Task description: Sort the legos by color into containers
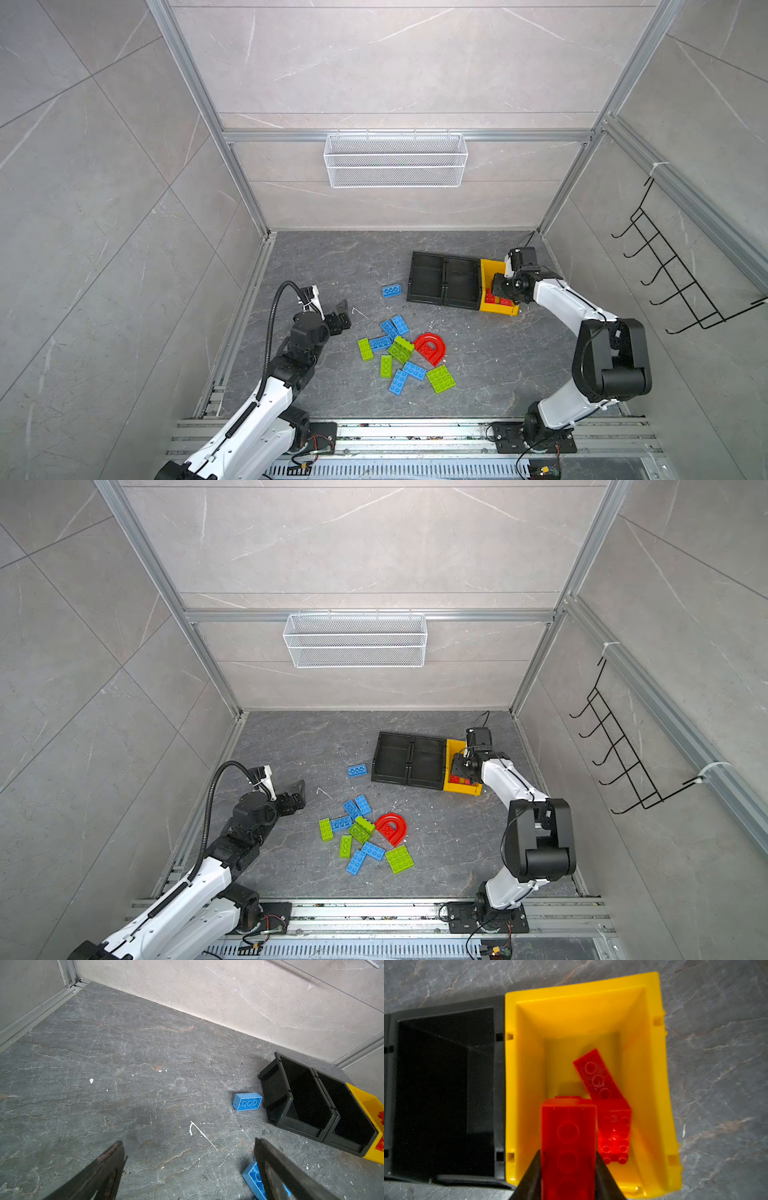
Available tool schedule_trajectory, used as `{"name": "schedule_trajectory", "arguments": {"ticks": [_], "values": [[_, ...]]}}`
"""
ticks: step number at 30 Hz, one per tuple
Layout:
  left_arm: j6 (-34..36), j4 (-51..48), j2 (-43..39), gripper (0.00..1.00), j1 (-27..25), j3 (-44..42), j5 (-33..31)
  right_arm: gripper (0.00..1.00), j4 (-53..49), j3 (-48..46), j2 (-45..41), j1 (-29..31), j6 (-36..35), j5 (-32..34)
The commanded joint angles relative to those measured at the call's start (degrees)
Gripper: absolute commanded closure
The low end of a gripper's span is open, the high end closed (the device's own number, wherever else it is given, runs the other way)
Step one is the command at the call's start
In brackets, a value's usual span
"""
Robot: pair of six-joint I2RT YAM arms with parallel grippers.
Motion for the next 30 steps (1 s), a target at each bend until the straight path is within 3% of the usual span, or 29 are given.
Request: {"name": "schedule_trajectory", "arguments": {"ticks": [1, 4, 11, 19, 25, 30], "values": [[1.37, 1.78, -0.17, 0.00, 0.16, 0.70, -1.23, 0.55, -0.35, 2.52, -0.05, -0.20, -1.27, -0.43], [1.29, 1.77, -0.25, 0.01, 0.16, 0.57, -1.25, 0.44, -1.22, 2.47, -2.56, -0.29, -0.93, 0.32], [1.03, 1.95, -0.04, 0.01, 0.16, 0.57, -1.04, 0.41, -4.89, -1.09, -14.24, 2.09, 0.56, -4.47], [0.88, 2.38, 0.88, 0.01, 0.16, 0.63, -0.25, 0.42, -12.47, -5.44, -24.17, 18.03, 1.01, -2.54], [1.00, 2.41, 0.89, 0.01, 0.16, 0.52, -0.56, 0.44, -16.30, -5.46, -19.70, 33.04, 0.70, -1.51], [1.05, 2.68, 1.67, 0.01, 0.16, 0.58, -0.75, 0.44, -14.82, -5.81, -15.37, 40.40, 2.07, -1.28]]}}
